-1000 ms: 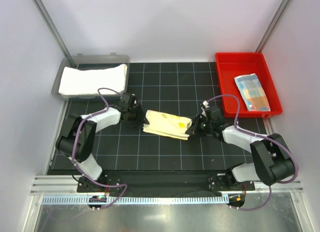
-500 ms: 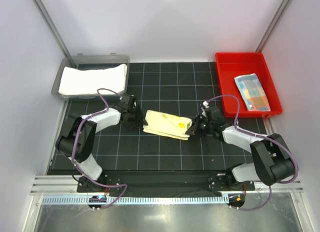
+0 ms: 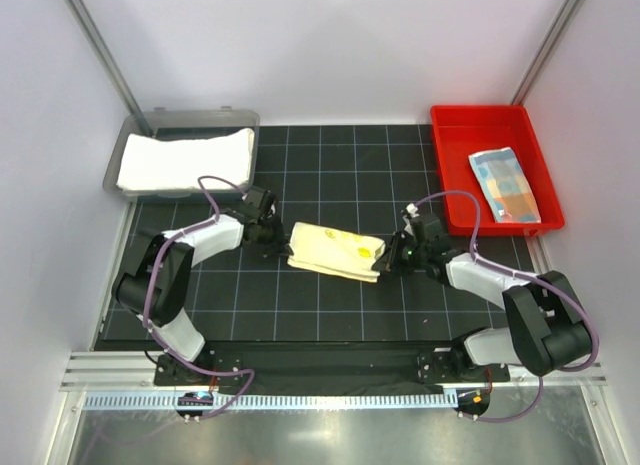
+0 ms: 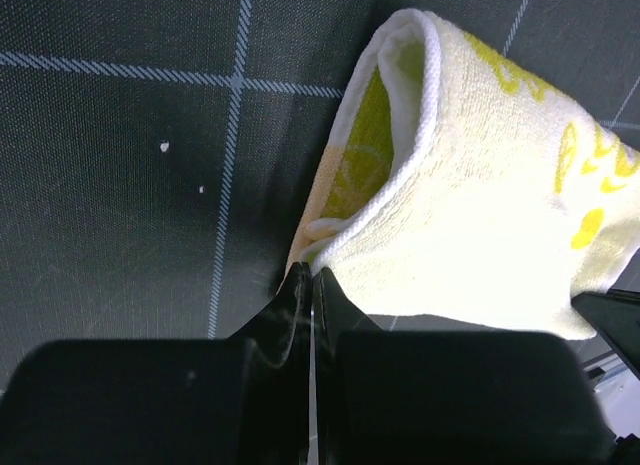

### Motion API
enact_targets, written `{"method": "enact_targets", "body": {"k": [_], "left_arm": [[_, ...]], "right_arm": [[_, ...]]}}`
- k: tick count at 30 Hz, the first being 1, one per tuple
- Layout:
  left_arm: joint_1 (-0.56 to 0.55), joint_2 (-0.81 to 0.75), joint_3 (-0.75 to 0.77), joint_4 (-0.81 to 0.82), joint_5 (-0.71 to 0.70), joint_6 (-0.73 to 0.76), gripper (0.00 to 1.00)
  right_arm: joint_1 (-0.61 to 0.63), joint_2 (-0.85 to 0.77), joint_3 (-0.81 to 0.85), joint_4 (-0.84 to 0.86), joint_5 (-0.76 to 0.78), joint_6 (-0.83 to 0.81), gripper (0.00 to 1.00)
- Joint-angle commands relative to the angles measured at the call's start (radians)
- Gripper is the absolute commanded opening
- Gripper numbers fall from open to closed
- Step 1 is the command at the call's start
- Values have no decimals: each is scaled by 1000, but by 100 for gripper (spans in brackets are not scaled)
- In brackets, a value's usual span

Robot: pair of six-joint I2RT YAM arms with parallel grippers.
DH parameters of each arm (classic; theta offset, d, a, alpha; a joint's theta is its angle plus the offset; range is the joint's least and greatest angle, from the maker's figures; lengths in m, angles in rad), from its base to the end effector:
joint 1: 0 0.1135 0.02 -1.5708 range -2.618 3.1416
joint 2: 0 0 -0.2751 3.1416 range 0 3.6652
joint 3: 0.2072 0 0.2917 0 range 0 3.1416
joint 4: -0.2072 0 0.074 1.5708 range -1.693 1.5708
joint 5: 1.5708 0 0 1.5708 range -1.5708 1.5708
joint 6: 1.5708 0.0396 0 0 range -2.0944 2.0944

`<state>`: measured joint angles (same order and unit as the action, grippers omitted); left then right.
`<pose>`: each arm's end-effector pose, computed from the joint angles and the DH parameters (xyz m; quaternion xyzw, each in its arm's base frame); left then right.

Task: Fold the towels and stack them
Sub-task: Smooth out wrinkles on the folded towel

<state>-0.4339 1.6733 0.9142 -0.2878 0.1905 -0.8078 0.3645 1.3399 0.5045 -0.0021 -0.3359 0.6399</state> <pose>0.3171 -0.1552 0.1365 -0.1545 0.9493 -0.2247 0.1562 0.2454 0.1076 0.1271 0.0670 0.9199 0.3069 0.2347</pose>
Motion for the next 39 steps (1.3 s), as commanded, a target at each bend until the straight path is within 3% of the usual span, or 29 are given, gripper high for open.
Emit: {"method": "enact_targets", "body": {"k": [1,19,23,25,28,29,32,35,39], "left_arm": [[-3,-15,73,-73,-10,21,0],[-3,-49,3,-123,99,52,0],[-3,-55,-6,-125,136,56,0],[-5,-57,2,-132,148,67,0],[-3,-67,3,-165,147,78,11],[-5,-76,3,-178,145,79,23],[-5,-144,21,-211,138,88,33],[-6,-158,44,-226,118,101,42],[-8,-104,34,-203,130,96,44]], "right_arm": [[-2,-35,22,-36,3,-20,1],[-2,-85,-40,-4,-14,30,5],[-2,-93,-64,-4,-26,40,13],[-2,-102,-69,-4,-17,38,24],[-2,-133,-52,-65,21,27,36],[-4,-142,-44,-88,31,21,38],[-6,-203,20,-220,76,7,44],[-6,-234,57,-254,83,17,43],[-6,-203,100,-216,40,30,32]]}}
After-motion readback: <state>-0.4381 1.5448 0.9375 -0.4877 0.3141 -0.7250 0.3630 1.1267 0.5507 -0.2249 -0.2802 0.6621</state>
